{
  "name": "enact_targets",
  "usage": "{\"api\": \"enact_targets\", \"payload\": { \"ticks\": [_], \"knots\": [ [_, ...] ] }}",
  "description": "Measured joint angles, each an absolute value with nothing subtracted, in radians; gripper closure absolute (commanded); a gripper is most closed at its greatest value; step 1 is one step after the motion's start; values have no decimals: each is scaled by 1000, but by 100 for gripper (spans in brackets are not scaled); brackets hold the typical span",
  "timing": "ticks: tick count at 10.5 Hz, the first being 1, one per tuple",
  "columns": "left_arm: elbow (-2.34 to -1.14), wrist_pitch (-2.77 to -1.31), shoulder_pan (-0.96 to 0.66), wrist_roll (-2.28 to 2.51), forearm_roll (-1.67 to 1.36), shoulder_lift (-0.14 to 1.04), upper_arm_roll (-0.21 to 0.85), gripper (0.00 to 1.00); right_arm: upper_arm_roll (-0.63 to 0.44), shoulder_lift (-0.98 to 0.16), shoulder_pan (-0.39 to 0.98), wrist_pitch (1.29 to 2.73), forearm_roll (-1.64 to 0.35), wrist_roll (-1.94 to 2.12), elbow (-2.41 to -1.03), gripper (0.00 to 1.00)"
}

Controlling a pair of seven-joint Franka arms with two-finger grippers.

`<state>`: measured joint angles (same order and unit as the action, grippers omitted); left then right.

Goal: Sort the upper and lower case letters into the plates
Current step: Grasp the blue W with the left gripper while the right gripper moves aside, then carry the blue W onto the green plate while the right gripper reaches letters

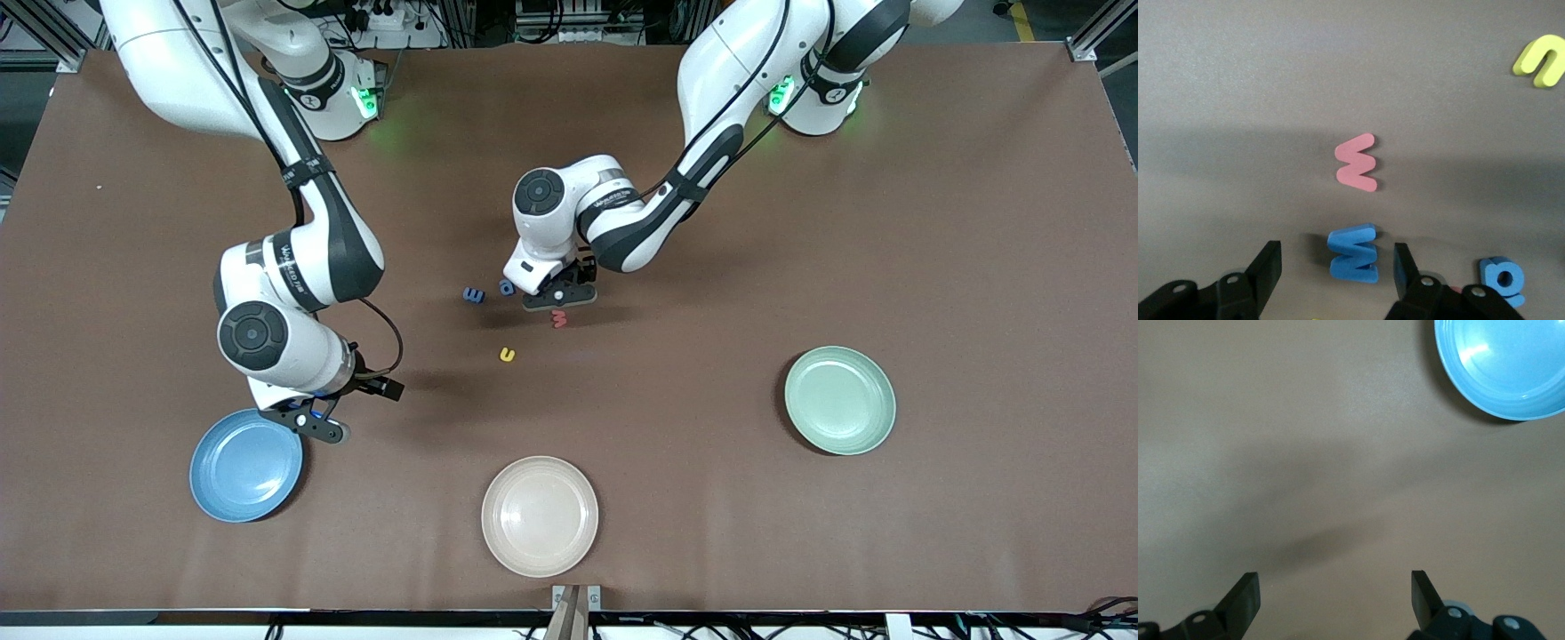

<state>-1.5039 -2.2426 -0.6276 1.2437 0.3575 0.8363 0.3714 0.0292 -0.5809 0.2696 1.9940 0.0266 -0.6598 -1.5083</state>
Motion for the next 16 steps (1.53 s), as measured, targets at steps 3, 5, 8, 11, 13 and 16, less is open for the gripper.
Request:
{"api": "enact_targets", "payload": {
  "ticks": [3,5,8,11,13,16],
  "knots": [
    [-1504,-2255,-628,1244,358,849,371,31,29,-582,271,1994,33,-660,-1508,0],
    [-1504,-2262,-628,1244,358,860,370,45,29,-582,271,1994,39,-660,-1508,0],
    [-1499,-2277,-628,1244,358,867,369,100,29,-584,271,1993,41,-660,-1508,0],
    [-1492,-2276,-616,1253,358,858,361,100,29,-585,271,1993,41,-660,-1508,0],
    [-1514,-2266,-547,1254,358,774,361,100,30,-587,274,1993,42,-662,-1508,0],
    [-1620,-2238,-353,1236,358,559,415,100,33,-605,318,2018,42,-746,-1508,0]
  ]
}}
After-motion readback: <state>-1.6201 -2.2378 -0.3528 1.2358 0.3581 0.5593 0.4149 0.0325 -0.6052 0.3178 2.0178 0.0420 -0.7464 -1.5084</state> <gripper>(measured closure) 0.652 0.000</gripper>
